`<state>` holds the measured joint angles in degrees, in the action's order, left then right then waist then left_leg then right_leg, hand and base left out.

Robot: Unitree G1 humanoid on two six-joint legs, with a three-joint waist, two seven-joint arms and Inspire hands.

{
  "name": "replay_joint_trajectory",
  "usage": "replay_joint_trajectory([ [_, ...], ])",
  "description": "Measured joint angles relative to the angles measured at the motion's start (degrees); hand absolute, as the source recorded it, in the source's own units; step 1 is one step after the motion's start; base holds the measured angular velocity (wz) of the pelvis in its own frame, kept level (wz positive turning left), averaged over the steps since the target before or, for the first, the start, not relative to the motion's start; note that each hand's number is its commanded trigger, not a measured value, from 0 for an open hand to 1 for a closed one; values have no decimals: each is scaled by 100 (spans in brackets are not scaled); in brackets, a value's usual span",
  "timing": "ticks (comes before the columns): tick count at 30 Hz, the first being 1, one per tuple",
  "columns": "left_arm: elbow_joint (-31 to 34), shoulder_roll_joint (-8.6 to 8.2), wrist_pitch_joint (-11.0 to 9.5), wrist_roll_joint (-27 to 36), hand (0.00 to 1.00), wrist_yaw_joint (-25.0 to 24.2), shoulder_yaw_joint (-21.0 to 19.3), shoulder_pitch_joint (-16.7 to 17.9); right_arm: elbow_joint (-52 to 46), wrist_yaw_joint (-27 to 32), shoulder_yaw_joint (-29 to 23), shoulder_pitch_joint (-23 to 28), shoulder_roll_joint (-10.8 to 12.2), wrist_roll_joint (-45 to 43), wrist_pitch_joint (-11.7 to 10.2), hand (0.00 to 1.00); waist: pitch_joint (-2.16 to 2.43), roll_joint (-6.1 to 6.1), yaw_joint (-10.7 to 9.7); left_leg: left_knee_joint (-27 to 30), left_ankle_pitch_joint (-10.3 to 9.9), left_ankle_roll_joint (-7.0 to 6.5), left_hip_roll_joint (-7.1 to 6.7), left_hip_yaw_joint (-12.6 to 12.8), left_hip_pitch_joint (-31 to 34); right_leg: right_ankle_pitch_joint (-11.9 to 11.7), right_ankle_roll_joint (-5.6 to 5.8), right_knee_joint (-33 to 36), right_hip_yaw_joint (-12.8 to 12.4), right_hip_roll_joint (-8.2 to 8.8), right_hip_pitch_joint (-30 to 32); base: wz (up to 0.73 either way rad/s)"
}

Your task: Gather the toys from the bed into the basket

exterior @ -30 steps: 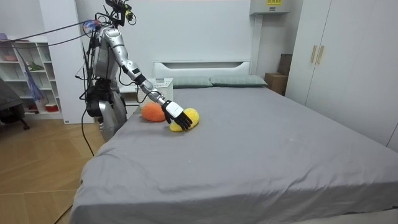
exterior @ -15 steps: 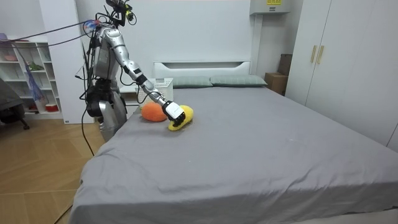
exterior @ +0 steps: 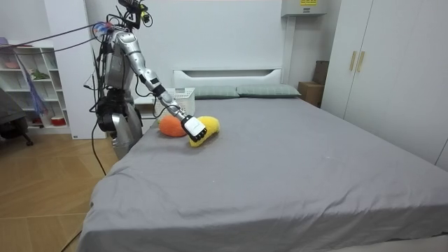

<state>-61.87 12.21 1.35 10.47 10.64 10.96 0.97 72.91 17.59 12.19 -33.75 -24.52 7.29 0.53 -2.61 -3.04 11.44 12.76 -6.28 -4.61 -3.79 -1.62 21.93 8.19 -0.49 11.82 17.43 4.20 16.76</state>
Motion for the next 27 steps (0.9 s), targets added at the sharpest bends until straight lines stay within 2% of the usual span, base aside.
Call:
replay_joint_trajectory([
  [5,2,2,-5,-2,0,3,-3,12,57,0,0,9,-6,-9,-9,100,13,22,-6,3,23,9,-1,0,0,-1,-2,0,1,-1,-3,0],
  [8,34,3,-5,-16,0,-3,-9,17,20,-7,-52,25,-9,-81,-11,100,44,73,-68,3,27,13,5,3,-2,-3,-5,3,-17,-9,-4,0],
  [10,74,4,-5,-3,0,-9,-91,30,-229,-25,-156,78,-10,-138,-4,100,66,107,-87,1,28,15,15,35,-25,-7,-12,8,-45,-14,-11,-7],
  [14,63,1,-26,-5,0,-17,-186,30,-667,-35,-183,158,-10,-129,-18,100,71,113,-159,-18,28,15,26,123,-227,-7,-12,11,-139,-16,-171,-12],
  [18,37,-5,-69,10,0,-5,-181,43,-1522,-48,-219,484,-15,-134,-40,100,105,80,-280,-125,28,14,27,148,-564,-5,-8,4,-169,-12,-450,-4],
  [19,36,-7,-87,3,0,-5,-184,55,-1808,-89,-220,559,-16,-136,-39,100,128,55,-312,-144,28,14,28,167,-609,-2,-4,17,-193,-12,-474,-9],
  [21,34,-10,-115,-5,0,0,-190,79,-2257,-142,-223,655,-14,-147,-39,100,145,11,-342,-162,27,13,43,262,-681,-1,-3,39,-295,-19,-498,-19],
  [23,50,-17,-123,-4,0,0,-192,163,-2712,-158,-223,881,-4,-159,-39,100,154,-2,-381,-207,26,11,43,283,-878,1,2,34,-310,-19,-667,-12],
  [25,155,-15,-131,1,0,18,-285,304,-3317,-192,-218,1151,14,-332,-27,100,205,-56,-427,-304,24,11,43,307,-1129,7,11,-19,-341,-29,-880,-8],
  [27,149,-16,-130,10,0,38,-297,389,-3657,-216,-216,1172,15,-334,-28,100,212,-78,-486,-318,24,12,47,319,-1247,7,11,-33,-336,-34,-993,-5],
])
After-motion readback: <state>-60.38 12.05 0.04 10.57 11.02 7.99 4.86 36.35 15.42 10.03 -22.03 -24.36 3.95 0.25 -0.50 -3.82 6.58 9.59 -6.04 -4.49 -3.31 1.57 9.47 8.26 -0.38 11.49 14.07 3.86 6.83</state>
